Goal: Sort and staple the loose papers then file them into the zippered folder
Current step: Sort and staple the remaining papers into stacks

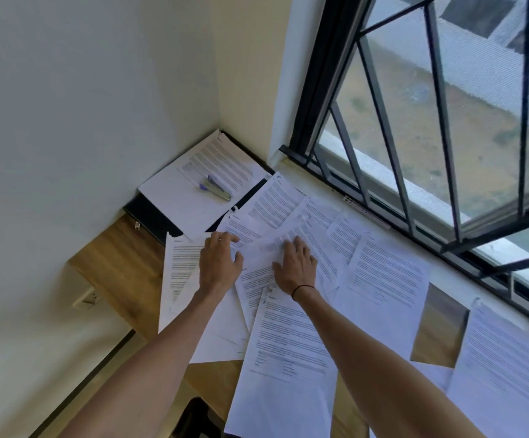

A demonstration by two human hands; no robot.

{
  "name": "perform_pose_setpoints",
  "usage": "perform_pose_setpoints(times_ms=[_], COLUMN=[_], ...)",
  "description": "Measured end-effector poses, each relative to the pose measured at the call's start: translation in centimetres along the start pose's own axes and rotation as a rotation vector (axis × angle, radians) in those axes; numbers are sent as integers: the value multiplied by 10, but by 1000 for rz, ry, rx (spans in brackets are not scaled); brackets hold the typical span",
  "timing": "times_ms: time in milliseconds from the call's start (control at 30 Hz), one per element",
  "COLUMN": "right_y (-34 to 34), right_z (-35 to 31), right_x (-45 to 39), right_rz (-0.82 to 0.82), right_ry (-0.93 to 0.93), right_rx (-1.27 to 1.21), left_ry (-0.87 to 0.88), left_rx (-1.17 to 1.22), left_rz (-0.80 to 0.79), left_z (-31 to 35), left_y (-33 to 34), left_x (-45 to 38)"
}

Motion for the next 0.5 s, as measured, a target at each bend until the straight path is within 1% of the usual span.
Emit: perform_pose_setpoints(times_ms=[100,167,367,500], right_y=[-1,-8,-29,-42], right_z=[1,7,54,78], right_x=[5,5,-4,-10], right_rz=[-29,8,115,157], right_ry=[-107,-97,147,279], right_rx=[-24,-55,-104,-123], left_ry=[21,27,38,34], left_rx=[12,12,17,-32], left_rz=[-37,-63,-113,-143], left_z=[12,20,36,44], left_y=[14,24,40,48], left_x=[1,2,-8,-15])
Point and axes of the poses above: each hand's wrist, its own x-axis away from the middle knuckle, its own y-axis out of the palm, z = x × y, the point moved 8 cm from there along -x, towards the middle knuckle, and after that the axes turned 6 degrees about y, right-handed, at the moved point
